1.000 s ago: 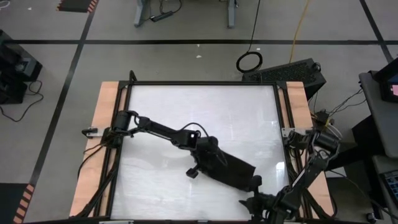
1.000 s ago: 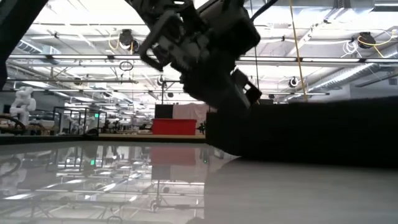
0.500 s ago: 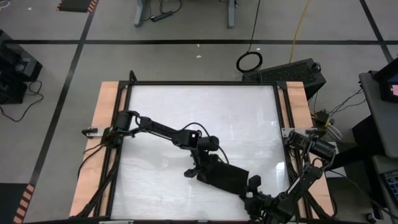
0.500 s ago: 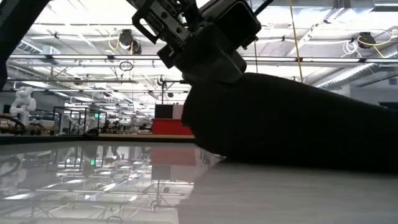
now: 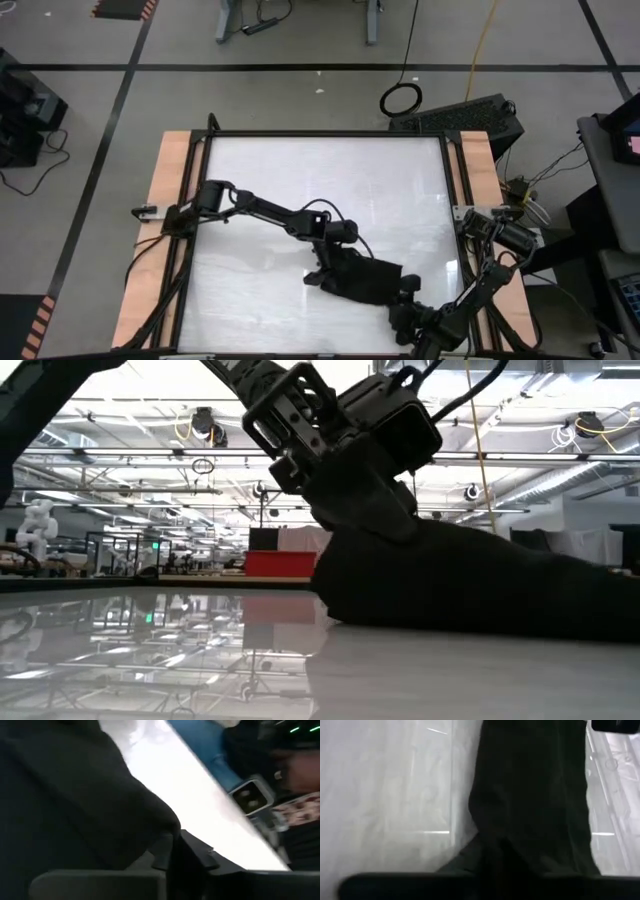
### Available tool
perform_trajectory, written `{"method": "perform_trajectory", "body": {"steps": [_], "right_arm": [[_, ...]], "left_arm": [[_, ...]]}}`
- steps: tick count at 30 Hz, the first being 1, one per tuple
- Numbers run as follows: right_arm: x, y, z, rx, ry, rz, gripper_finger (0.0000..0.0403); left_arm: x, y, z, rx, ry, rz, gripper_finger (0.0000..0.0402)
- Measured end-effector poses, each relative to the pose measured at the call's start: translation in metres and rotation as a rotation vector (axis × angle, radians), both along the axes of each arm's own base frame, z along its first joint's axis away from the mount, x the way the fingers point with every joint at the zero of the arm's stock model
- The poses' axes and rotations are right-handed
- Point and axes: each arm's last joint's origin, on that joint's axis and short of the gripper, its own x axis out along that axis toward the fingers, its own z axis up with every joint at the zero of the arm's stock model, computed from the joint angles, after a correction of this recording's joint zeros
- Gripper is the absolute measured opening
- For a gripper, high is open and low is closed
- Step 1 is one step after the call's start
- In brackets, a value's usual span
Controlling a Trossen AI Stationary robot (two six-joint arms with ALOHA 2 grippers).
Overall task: Roll towel
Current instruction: Roll the black towel
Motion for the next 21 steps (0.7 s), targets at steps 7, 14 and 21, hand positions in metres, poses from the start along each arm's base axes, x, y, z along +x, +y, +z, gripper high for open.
{"method": "perform_trajectory", "body": {"steps": [7,14,21], "right_arm": [[-0.009,0.004,-0.001,0.075,-0.069,-0.092,0.0020],[-0.020,0.007,0.000,0.161,-0.130,-0.183,0.0006],[-0.031,0.002,0.005,0.261,-0.174,-0.274,0.0008]], "left_arm": [[0.002,0.012,0.022,0.143,-0.177,0.021,0.0148],[-0.007,0.015,0.057,0.223,-0.280,0.002,0.0241],[-0.028,-0.033,0.043,0.404,-0.270,-0.122,0.0246]]}}
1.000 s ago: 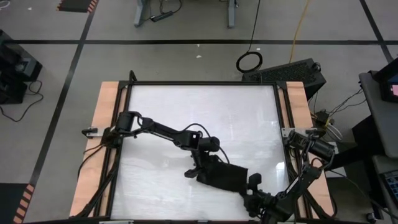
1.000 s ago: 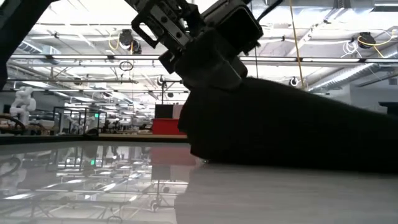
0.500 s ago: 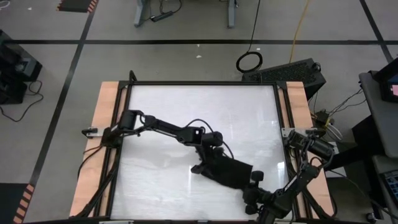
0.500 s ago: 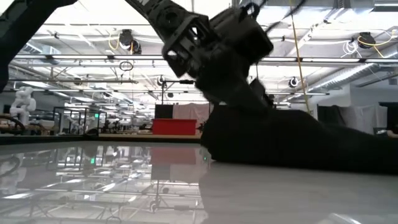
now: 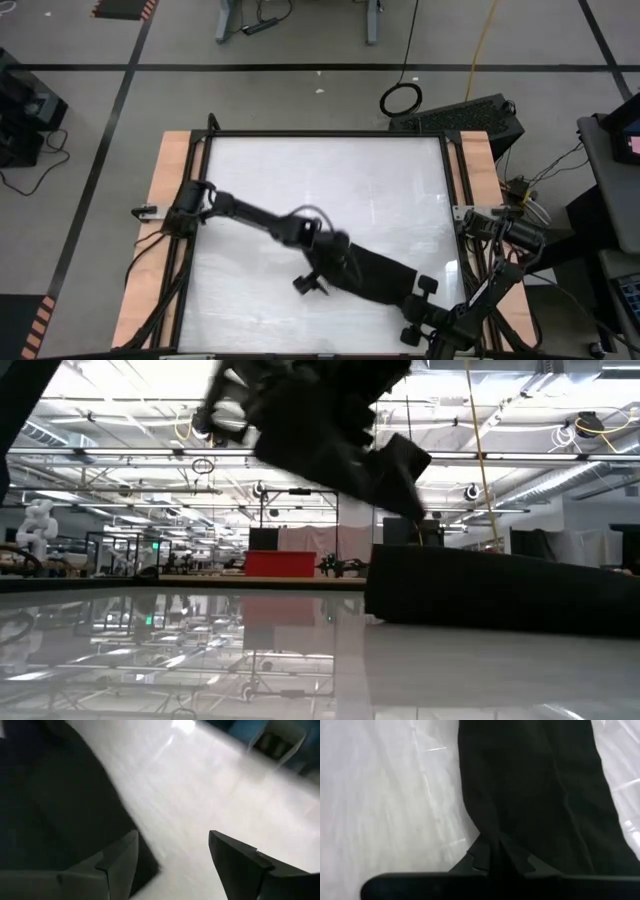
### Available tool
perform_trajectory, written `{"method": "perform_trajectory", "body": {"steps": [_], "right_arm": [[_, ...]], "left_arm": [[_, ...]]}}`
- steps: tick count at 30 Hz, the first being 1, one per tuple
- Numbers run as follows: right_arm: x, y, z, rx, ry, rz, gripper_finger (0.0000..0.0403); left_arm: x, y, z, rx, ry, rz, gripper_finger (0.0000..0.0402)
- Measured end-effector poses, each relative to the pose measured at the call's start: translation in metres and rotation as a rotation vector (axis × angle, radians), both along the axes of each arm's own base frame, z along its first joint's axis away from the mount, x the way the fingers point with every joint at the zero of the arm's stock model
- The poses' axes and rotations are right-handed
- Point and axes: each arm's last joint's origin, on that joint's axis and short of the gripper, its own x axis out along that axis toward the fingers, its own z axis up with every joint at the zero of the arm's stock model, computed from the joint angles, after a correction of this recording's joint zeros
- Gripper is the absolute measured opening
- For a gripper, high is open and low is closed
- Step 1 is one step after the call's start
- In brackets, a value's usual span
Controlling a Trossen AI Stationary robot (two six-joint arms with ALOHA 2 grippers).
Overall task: Roll towel
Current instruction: Roll the black towel
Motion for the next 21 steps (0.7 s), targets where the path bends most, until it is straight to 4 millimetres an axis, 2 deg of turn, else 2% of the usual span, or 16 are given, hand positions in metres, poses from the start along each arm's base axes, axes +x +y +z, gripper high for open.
{"method": "perform_trajectory", "body": {"steps": [5,9,13,21], "right_arm": [[-0.007,-0.005,0.001,0.040,-0.030,-0.035,0.0008],[-0.011,-0.006,0.004,0.048,-0.037,-0.030,0.0008],[-0.011,-0.006,0.008,0.061,-0.048,-0.029,0.0008],[-0.010,-0.006,0.011,0.073,-0.062,-0.028,0.0008]], "left_arm": [[-0.019,-0.042,-0.023,0.262,-0.127,-0.024,0.0246],[-0.024,-0.054,-0.034,0.369,-0.271,0.031,0.0247],[-0.023,-0.045,-0.039,0.422,-0.350,0.106,0.0247],[-0.012,-0.015,-0.045,0.413,-0.334,0.161,0.0247]]}}
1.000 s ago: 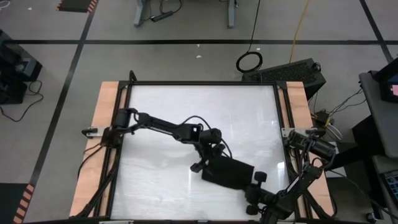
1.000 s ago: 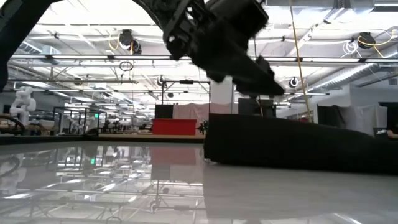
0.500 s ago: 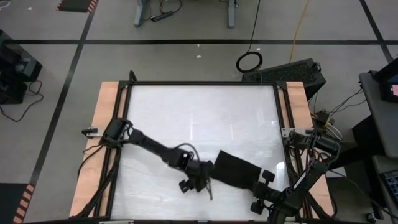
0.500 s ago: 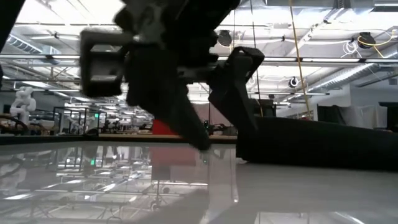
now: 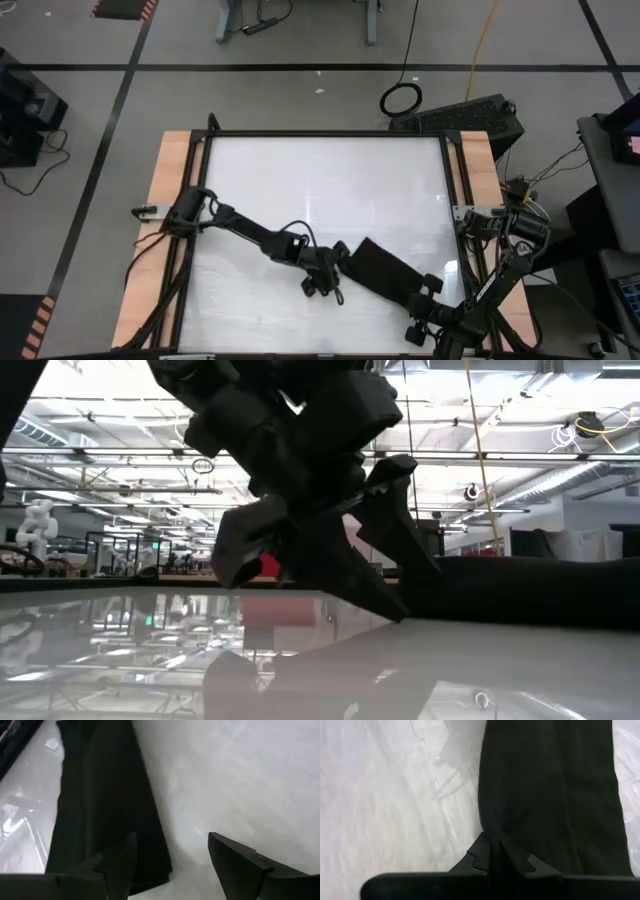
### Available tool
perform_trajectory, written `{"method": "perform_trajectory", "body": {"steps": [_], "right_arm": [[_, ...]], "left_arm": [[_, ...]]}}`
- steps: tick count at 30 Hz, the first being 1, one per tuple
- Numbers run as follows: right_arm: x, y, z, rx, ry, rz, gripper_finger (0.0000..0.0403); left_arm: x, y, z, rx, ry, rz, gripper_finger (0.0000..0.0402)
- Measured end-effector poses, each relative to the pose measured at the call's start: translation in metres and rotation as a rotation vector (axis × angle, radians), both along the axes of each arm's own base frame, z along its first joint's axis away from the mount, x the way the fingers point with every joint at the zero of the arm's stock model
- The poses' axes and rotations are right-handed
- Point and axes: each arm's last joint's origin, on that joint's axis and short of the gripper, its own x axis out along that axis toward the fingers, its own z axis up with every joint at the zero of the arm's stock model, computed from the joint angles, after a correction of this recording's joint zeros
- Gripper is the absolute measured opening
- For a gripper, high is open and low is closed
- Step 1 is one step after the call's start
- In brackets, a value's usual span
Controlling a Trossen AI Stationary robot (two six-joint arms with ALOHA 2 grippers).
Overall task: Roll towel
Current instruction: Roll the black towel
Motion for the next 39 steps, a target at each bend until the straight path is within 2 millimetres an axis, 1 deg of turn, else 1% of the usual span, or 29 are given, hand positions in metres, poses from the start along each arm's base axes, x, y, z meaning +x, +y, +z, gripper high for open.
{"method": "perform_trajectory", "body": {"steps": [5,10,13,15,21,23,25,27,30,31,32,34,39], "right_arm": [[0.001,0.002,0.000,0.018,-0.010,0.009,0.0008],[0.002,0.005,0.000,0.029,-0.014,0.026,0.0008],[0.003,0.006,0.000,0.034,-0.021,0.039,0.0008],[0.004,0.007,0.000,0.033,-0.039,0.045,0.0008],[0.006,0.011,0.001,0.046,-0.046,0.082,0.0008],[0.007,0.013,0.001,0.051,-0.050,0.098,0.0008],[0.007,0.013,0.001,0.052,-0.049,0.107,0.0008],[0.007,0.014,0.001,0.052,-0.047,0.115,0.0008],[0.006,0.014,0.001,0.043,-0.033,0.123,0.0008],[0.006,0.013,0.001,0.038,-0.023,0.120,0.0008],[0.005,0.011,0.000,0.031,-0.008,0.116,0.0008],[0.004,0.008,0.000,0.015,0.009,0.098,0.0008],[0.005,-0.007,0.001,-0.082,0.043,0.031,0.0008]], "left_arm": [[0.007,0.011,0.004,0.026,-0.072,0.022,0.0247],[0.010,0.010,-0.002,0.113,-0.112,-0.011,0.0247],[0.015,0.010,-0.002,0.129,-0.160,-0.011,0.0247],[0.016,0.011,-0.007,0.149,-0.147,-0.018,0.0247],[0.031,0.010,-0.011,0.176,-0.160,0.002,0.0241],[0.036,0.009,-0.012,0.179,-0.148,0.000,0.0222],[0.040,0.009,-0.011,0.186,-0.136,-0.006,0.0186],[0.043,0.009,-0.010,0.198,-0.116,-0.028,0.0134],[0.044,0.010,-0.009,0.218,-0.072,-0.093,0.0044],[0.043,0.010,-0.009,0.235,-0.058,-0.113,0.0024],[0.043,0.010,-0.008,0.250,-0.041,-0.127,0.0015],[0.043,0.010,-0.006,0.277,0.014,-0.147,0.0015],[0.038,0.014,0.008,0.286,0.262,-0.146,0.0013]]}}
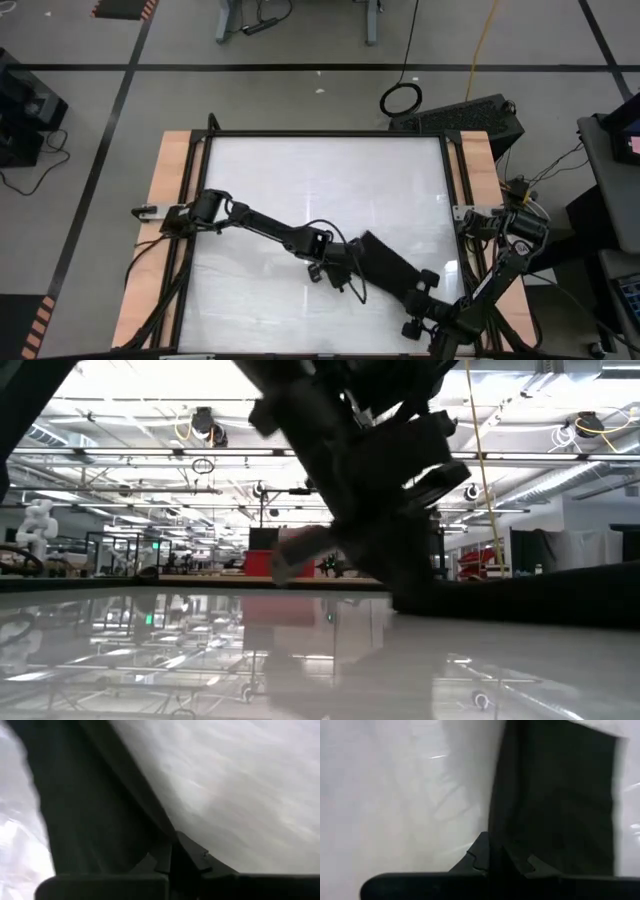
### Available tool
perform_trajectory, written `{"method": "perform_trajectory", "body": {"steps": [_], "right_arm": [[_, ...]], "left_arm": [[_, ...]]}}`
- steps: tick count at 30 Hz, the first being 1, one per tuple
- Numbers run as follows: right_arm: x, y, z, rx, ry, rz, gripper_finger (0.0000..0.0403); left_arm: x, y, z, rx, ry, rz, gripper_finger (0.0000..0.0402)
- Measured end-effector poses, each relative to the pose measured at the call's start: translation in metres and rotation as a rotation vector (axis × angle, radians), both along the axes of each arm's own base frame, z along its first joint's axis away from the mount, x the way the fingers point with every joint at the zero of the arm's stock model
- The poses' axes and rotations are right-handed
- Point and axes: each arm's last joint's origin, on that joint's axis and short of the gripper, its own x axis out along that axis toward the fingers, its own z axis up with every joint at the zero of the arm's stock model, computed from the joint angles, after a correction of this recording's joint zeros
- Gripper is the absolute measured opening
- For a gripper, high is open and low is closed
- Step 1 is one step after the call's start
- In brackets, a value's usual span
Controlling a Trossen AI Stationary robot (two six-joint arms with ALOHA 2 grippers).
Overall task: Roll towel
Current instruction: Roll the black towel
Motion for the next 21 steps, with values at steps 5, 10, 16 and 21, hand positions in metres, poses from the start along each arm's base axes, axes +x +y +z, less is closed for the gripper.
{"method": "perform_trajectory", "body": {"steps": [5,10,16,21], "right_arm": [[0.016,-0.017,0.001,-0.112,0.068,0.001,0.0008],[0.037,-0.035,-0.011,-0.137,0.169,0.081,0.0008],[0.052,-0.055,-0.016,-0.026,0.134,0.239,0.0008],[0.048,-0.071,0.002,0.121,0.091,0.344,0.0008]], "left_arm": [[-0.007,-0.001,0.018,-0.123,0.205,0.063,0.0012],[-0.012,-0.005,0.036,-0.349,0.379,0.098,0.0012],[-0.017,-0.008,0.043,-0.649,0.538,0.082,0.0011],[-0.017,0.001,0.036,-0.733,0.568,0.087,0.0011]]}}
